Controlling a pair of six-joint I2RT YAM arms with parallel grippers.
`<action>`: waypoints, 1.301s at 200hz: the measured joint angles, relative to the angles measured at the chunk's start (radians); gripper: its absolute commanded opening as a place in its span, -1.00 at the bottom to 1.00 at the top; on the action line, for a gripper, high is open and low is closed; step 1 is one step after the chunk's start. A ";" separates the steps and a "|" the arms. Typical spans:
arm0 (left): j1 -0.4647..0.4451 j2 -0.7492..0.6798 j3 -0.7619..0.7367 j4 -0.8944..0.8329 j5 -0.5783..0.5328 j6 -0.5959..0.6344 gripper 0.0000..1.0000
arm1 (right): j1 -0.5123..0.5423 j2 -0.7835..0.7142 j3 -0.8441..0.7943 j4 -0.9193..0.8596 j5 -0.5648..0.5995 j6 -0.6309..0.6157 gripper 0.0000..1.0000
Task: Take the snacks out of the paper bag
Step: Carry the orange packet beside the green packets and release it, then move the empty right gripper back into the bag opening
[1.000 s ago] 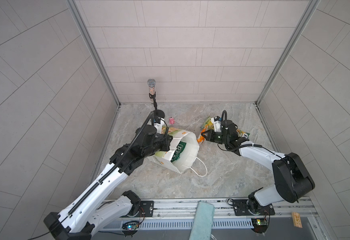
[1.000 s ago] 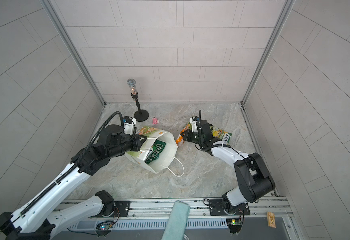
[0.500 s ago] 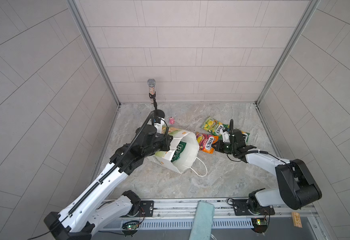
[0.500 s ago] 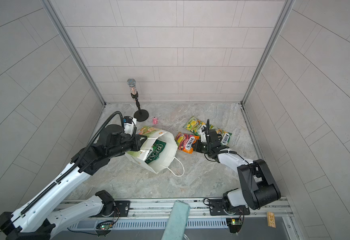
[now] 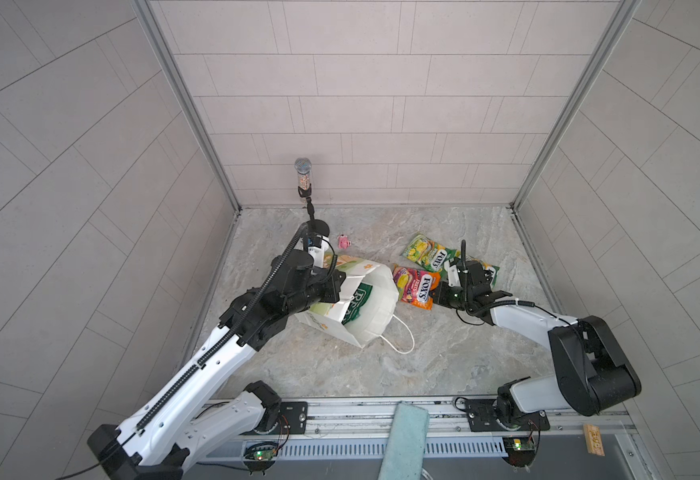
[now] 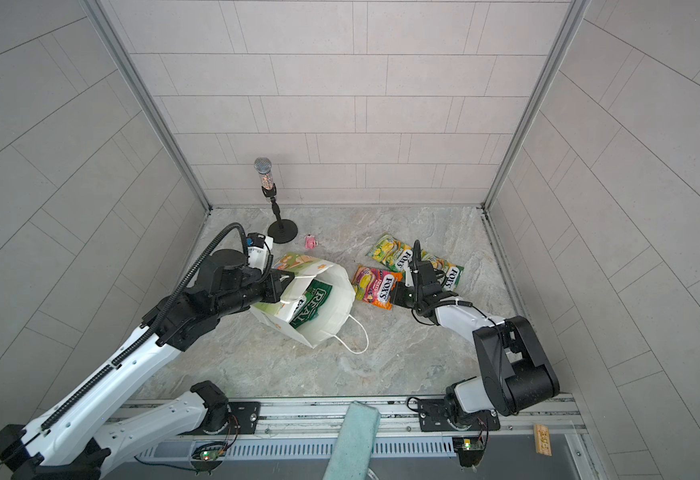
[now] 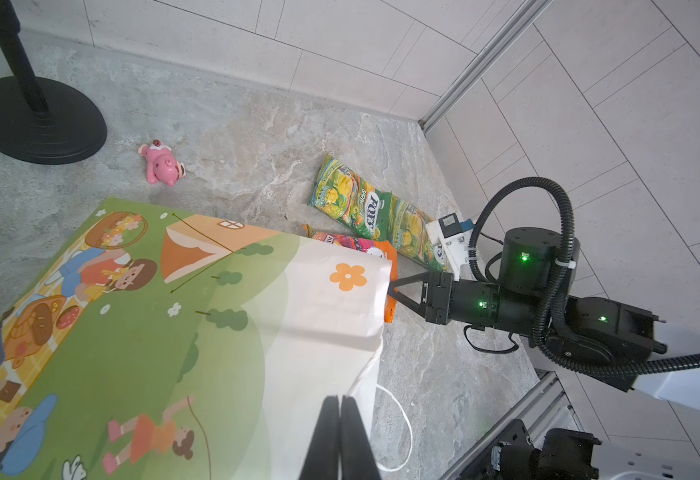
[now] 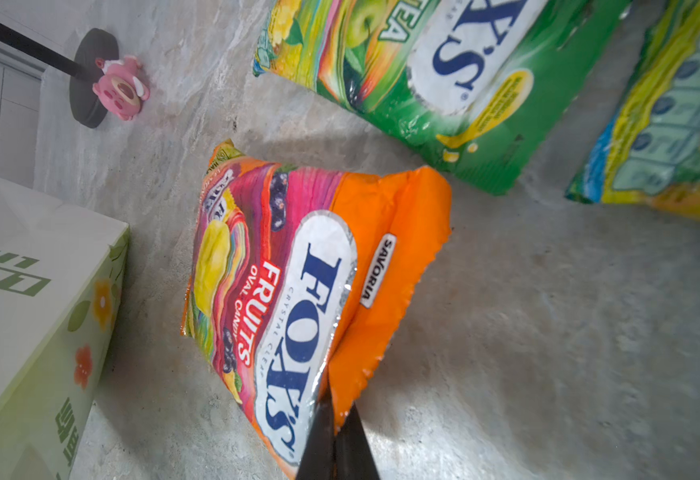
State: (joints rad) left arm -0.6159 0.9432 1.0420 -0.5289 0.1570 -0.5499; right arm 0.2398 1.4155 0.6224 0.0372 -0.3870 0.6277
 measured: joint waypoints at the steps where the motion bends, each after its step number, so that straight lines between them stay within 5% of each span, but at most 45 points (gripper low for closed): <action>1: 0.000 0.000 0.000 0.000 0.000 0.000 -1.00 | 0.000 0.000 0.000 -0.001 0.001 0.000 -0.55; 17: 0.000 0.000 0.000 0.000 0.000 0.000 -1.00 | -0.005 0.000 0.000 -0.013 0.017 -0.009 -0.26; 52: 0.000 0.000 0.000 0.000 0.003 0.001 -1.00 | -0.011 -0.041 0.000 -0.065 0.055 -0.026 -0.05; 101: 0.000 0.000 0.000 0.000 0.013 0.008 -1.00 | -0.012 -0.212 0.000 -0.131 0.074 -0.035 0.03; 169: 0.000 0.000 0.000 -0.001 0.052 0.042 -1.00 | 0.021 -0.427 -0.019 -0.173 -0.060 -0.090 0.05; 260: 0.000 -0.002 0.000 0.001 0.140 0.072 -1.00 | 0.407 -0.440 -0.065 -0.074 -0.040 -0.097 0.05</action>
State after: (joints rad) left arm -0.6159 0.9413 1.0420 -0.5278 0.2966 -0.4774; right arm 0.6464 0.9756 0.5571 -0.0368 -0.4271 0.5312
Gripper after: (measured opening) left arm 0.035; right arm 0.525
